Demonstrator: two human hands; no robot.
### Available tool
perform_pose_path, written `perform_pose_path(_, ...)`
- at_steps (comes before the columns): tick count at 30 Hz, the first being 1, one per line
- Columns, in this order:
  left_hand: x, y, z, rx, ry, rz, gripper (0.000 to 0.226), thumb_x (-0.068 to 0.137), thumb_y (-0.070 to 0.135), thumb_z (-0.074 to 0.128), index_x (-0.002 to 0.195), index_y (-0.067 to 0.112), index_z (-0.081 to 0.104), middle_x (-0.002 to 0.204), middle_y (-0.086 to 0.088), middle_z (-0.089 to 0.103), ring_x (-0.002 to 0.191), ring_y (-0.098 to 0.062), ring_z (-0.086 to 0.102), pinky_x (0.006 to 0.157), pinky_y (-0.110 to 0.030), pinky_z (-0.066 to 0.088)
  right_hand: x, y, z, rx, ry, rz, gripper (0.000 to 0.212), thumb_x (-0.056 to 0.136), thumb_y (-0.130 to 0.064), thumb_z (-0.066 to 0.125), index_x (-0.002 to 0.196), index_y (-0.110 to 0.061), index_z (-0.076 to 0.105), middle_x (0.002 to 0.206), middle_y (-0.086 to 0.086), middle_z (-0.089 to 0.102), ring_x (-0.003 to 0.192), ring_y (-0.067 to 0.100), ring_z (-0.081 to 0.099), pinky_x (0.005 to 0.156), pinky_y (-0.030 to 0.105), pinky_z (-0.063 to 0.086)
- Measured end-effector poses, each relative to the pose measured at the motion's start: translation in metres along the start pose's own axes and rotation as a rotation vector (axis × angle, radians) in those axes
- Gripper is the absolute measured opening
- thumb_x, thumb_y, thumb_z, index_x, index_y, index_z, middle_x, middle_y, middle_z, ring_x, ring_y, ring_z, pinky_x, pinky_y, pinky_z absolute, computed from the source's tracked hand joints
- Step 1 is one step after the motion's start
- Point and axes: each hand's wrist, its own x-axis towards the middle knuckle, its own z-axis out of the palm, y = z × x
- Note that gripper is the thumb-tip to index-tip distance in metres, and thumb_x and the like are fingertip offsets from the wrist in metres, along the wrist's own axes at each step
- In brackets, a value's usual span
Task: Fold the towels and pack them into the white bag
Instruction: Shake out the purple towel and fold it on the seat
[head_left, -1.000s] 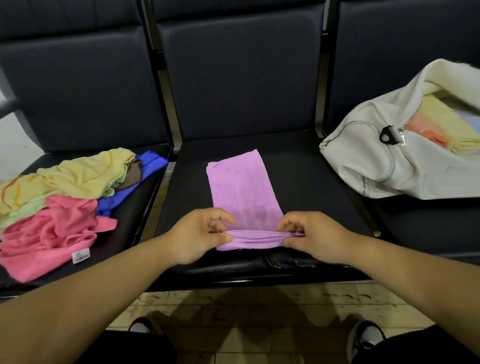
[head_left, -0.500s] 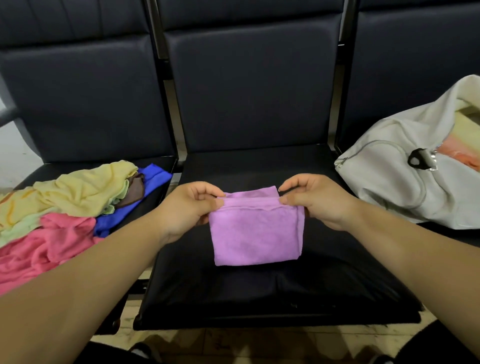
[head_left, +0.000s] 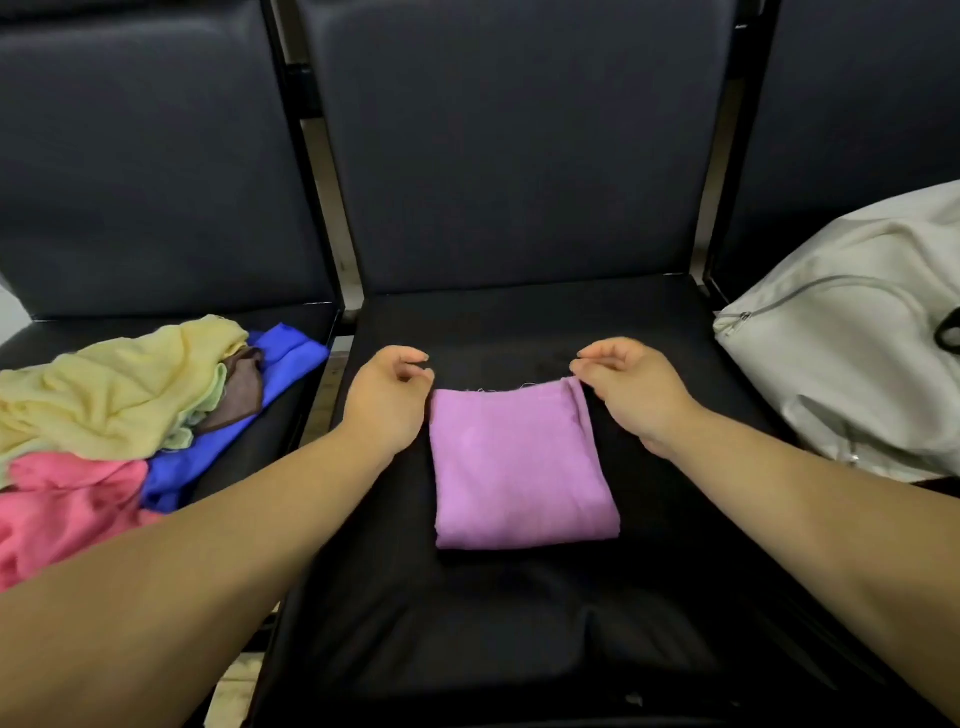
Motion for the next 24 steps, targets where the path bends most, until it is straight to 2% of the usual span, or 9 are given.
perform_pose_path(3,-0.023,-0.001,-0.007,0.169,-0.031,0.254,0.019,0.095,0.015,0.064,0.104,0.031,0.063,0.105,0.008,0.061,0.086,-0.001,0.059,0.082,-0.011,0.043,-0.013,-0.006,-0.011,-0.166,-0.004,-0.16,0.014,0.092,-0.026,0.073,0.104,-0.03,0.069,0.104,-0.015,0.07,0.099,0.002,0.064,0.086,0.022,0.05)
perform_pose_path(7,-0.071,0.003,-0.019,0.291,-0.347,0.551,0.022,0.093,0.016,0.066,0.111,0.028,0.068,0.1,0.014,0.063,0.091,0.004,0.059,0.08,-0.007,0.042,-0.052,-0.008,-0.018,-0.372,-0.31,-0.378,0.018,0.084,-0.018,0.078,0.09,-0.034,0.07,0.091,-0.014,0.072,0.082,0.0,0.067,0.078,0.02,0.051)
perform_pose_path(10,-0.092,-0.019,-0.024,0.492,-0.548,0.619,0.035,0.093,0.03,0.065,0.127,0.027,0.063,0.123,0.012,0.065,0.111,-0.002,0.058,0.099,-0.017,0.044,-0.084,0.007,-0.016,-0.635,-0.578,-0.469,0.029,0.082,-0.033,0.079,0.109,-0.033,0.07,0.105,-0.019,0.07,0.097,-0.001,0.063,0.087,0.018,0.05)
perform_pose_path(12,-0.1,-0.03,-0.028,0.575,-0.602,0.604,0.041,0.092,0.036,0.066,0.132,0.03,0.059,0.132,0.013,0.061,0.12,-0.004,0.053,0.105,-0.017,0.037,-0.096,0.023,-0.012,-0.774,-0.621,-0.518,0.043,0.086,-0.04,0.076,0.127,-0.033,0.065,0.123,-0.02,0.065,0.112,0.0,0.058,0.1,0.019,0.044)
perform_pose_path(14,-0.109,-0.032,-0.031,0.559,-0.596,0.618,0.039,0.091,0.034,0.067,0.129,0.033,0.06,0.128,0.017,0.061,0.116,-0.001,0.052,0.101,-0.016,0.038,-0.103,0.037,-0.009,-0.768,-0.499,-0.552,0.043,0.091,-0.036,0.072,0.133,-0.03,0.064,0.13,-0.016,0.065,0.119,0.006,0.058,0.103,0.021,0.043)
perform_pose_path(17,-0.122,-0.032,-0.032,0.555,-0.582,0.616,0.038,0.093,0.034,0.066,0.13,0.035,0.06,0.125,0.021,0.061,0.112,0.001,0.052,0.094,-0.01,0.037,-0.109,0.047,-0.01,-0.762,-0.355,-0.546,0.034,0.093,-0.027,0.069,0.127,-0.032,0.068,0.122,-0.015,0.07,0.111,0.009,0.065,0.097,0.023,0.049)
perform_pose_path(19,-0.13,-0.033,-0.034,0.548,-0.587,0.598,0.04,0.094,0.033,0.065,0.134,0.037,0.058,0.127,0.024,0.059,0.113,0.003,0.052,0.093,-0.005,0.034,-0.113,0.044,-0.015,-0.693,-0.395,-0.466,0.029,0.092,-0.026,0.072,0.12,-0.034,0.07,0.109,-0.016,0.073,0.099,0.004,0.068,0.091,0.023,0.052)
perform_pose_path(22,-0.138,-0.034,-0.037,0.48,-0.575,0.566,0.043,0.095,0.031,0.065,0.136,0.038,0.056,0.131,0.023,0.061,0.115,0.002,0.057,0.1,-0.016,0.044,-0.118,0.026,-0.028,-0.437,-0.556,-0.25,0.028,0.087,-0.02,0.079,0.108,-0.037,0.071,0.086,-0.012,0.073,0.077,-0.001,0.066,0.079,0.017,0.051)
perform_pose_path(24,-0.142,-0.032,-0.038,0.403,-0.543,0.497,0.042,0.096,0.03,0.065,0.135,0.041,0.055,0.126,0.02,0.064,0.11,-0.002,0.061,0.098,-0.023,0.049,-0.118,0.016,-0.036,-0.291,-0.615,-0.127,0.028,0.085,-0.015,0.08,0.106,-0.031,0.072,0.073,-0.011,0.071,0.067,0.001,0.061,0.076,0.02,0.048)
